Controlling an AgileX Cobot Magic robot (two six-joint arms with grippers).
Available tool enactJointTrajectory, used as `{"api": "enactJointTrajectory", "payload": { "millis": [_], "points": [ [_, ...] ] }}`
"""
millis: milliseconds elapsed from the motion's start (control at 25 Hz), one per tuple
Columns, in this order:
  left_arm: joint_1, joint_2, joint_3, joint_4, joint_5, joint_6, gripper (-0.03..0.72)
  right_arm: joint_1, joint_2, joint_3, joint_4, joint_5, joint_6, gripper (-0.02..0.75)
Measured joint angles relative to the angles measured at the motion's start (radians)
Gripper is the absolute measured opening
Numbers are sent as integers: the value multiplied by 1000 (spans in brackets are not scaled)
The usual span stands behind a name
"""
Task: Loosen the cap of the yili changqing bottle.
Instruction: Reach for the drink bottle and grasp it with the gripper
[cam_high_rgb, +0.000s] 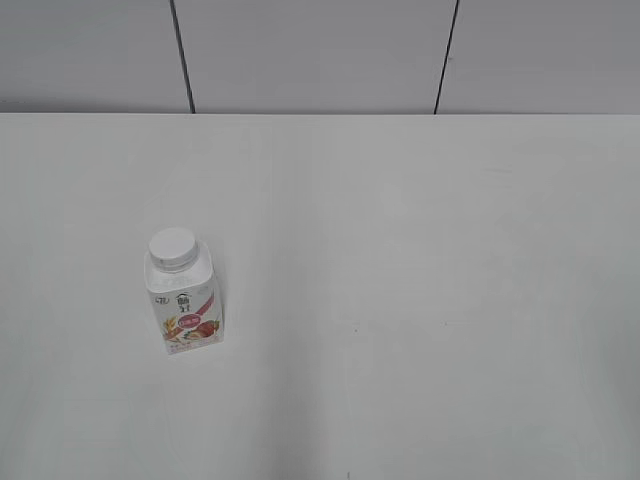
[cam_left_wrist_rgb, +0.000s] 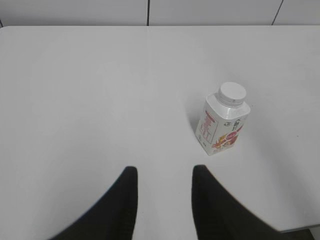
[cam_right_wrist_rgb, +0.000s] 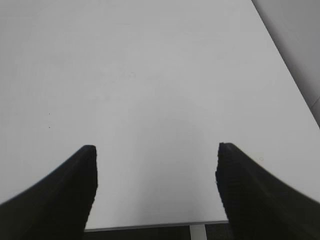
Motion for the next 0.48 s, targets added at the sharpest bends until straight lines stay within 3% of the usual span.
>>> {"api": "enactJointTrajectory", "payload": {
  "millis": [480],
  "points": [
    [0, 0, 0, 0, 0, 0, 240, 0, 0, 0, 0, 0, 0, 585]
  ]
}}
